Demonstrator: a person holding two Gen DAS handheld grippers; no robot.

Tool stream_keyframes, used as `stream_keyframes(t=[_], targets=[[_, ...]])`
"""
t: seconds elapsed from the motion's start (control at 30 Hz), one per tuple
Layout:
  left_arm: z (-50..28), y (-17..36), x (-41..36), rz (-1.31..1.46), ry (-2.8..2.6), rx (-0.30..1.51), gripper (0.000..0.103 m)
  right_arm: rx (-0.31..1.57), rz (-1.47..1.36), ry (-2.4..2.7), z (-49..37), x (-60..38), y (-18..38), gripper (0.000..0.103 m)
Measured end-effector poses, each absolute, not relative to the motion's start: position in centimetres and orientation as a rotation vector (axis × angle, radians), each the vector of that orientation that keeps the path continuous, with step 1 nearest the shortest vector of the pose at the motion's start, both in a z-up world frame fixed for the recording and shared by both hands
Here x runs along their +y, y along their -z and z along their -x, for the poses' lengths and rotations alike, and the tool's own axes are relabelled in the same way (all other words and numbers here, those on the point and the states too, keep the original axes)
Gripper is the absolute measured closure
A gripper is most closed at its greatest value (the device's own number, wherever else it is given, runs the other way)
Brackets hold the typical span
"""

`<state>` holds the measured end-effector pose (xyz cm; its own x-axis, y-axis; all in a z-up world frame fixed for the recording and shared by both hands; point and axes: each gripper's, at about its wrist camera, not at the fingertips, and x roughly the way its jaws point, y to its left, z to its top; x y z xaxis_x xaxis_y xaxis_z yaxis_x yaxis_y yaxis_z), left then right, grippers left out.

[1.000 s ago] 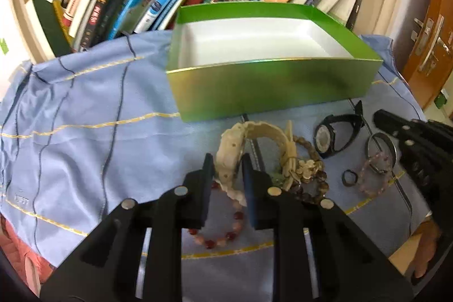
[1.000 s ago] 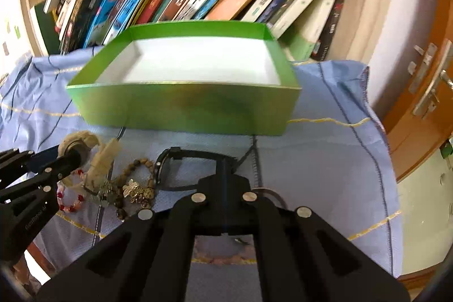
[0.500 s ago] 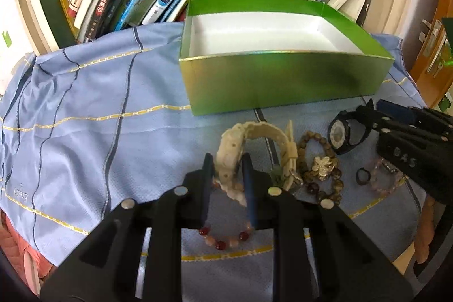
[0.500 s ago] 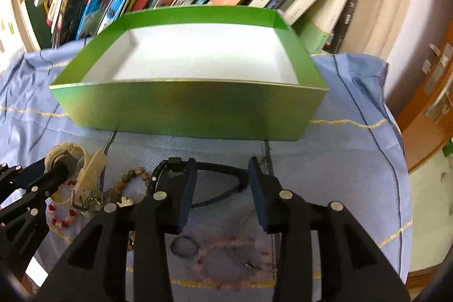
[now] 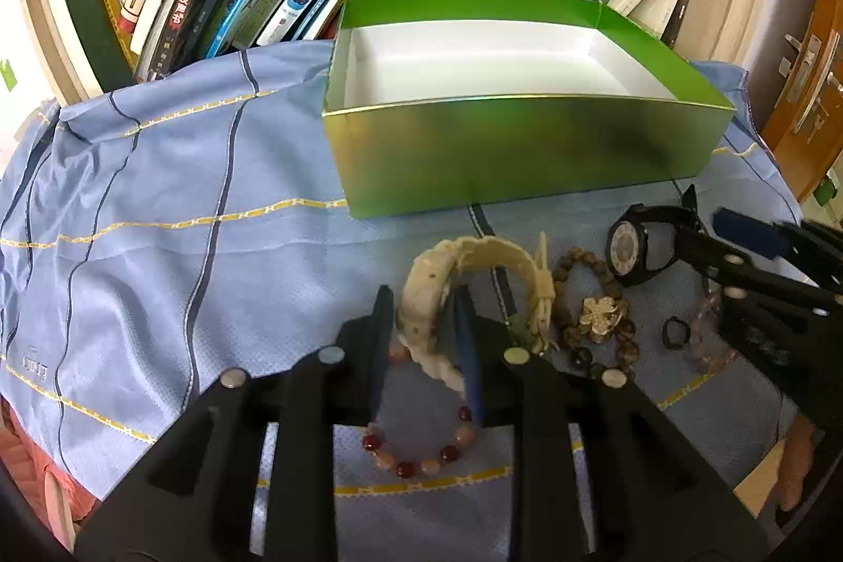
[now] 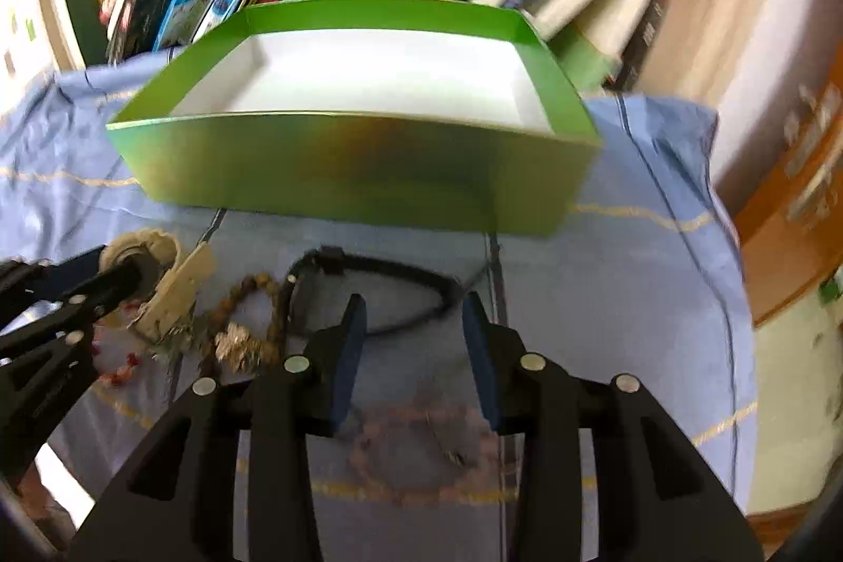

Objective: Organize jewelry
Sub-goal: 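Grasp the cream watch with the left tool while the right tool grasps the black watch, then carry the cream watch with the left tool while the right carries the black watch to the box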

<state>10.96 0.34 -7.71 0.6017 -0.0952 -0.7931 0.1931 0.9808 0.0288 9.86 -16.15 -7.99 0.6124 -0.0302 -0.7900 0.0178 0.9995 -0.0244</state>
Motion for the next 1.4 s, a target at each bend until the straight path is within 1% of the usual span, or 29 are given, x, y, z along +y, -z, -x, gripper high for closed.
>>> stream_keyframes(t=[0.13, 0.3, 0.43, 0.5, 0.6, 0.63, 0.67, 0.77, 0.83, 0.97, 1.17, 1.27, 1.4], targets=[[-10.9, 7.9, 0.0, -0.126, 0.168, 0.911, 0.077, 0.930, -0.118, -0.016, -9.4, -18.0, 7.8, 0.065], [-10.9, 8.0, -0.2, -0.126, 0.172, 0.914, 0.076, 0.952, -0.188, -0.023, -10.4, -18.4, 8.1, 0.065], [-11.1, 8.0, -0.1, -0.123, 0.171, 0.917, 0.074, 0.975, -0.185, 0.028, -11.8, -17.9, 8.7, 0.065], [-11.3, 8.2, -0.1, -0.124, 0.171, 0.924, 0.070, 0.984, -0.179, 0.045, -12.2, -17.7, 9.0, 0.065], [-11.5, 8.5, -0.1, -0.125, 0.173, 0.929, 0.069, 0.982, -0.109, 0.081, -12.4, -16.5, 9.5, 0.066], [-11.5, 8.6, -0.1, -0.122, 0.169, 0.931, 0.070, 0.978, -0.095, 0.086, -12.3, -16.3, 9.6, 0.073], [-11.6, 8.6, -0.1, -0.121, 0.165, 0.931, 0.077, 0.969, -0.074, 0.102, -12.2, -16.1, 9.6, 0.084], [-11.5, 8.5, 0.0, -0.105, 0.161, 0.927, 0.080, 0.930, -0.030, 0.122, -11.3, -15.6, 9.1, 0.095], [-11.2, 8.2, 0.2, -0.093, 0.149, 0.918, 0.081, 0.897, -0.013, 0.139, -10.7, -15.4, 8.5, 0.098], [-10.6, 6.9, 0.6, -0.084, 0.115, 0.872, 0.082, 0.810, 0.006, 0.160, -9.2, -15.3, 6.2, 0.098], [-9.8, 4.4, 1.1, -0.067, 0.116, 0.807, 0.081, 0.697, -0.039, 0.124, -7.4, -16.5, 2.7, 0.099], [-9.8, 3.3, 1.5, -0.046, 0.116, 0.783, 0.081, 0.684, -0.092, 0.064, -7.5, -17.4, 1.4, 0.099], [-9.8, 1.2, 2.1, -0.019, 0.136, 0.741, 0.081, 0.653, -0.066, 0.074, -7.2, -17.2, -0.1, 0.099]])
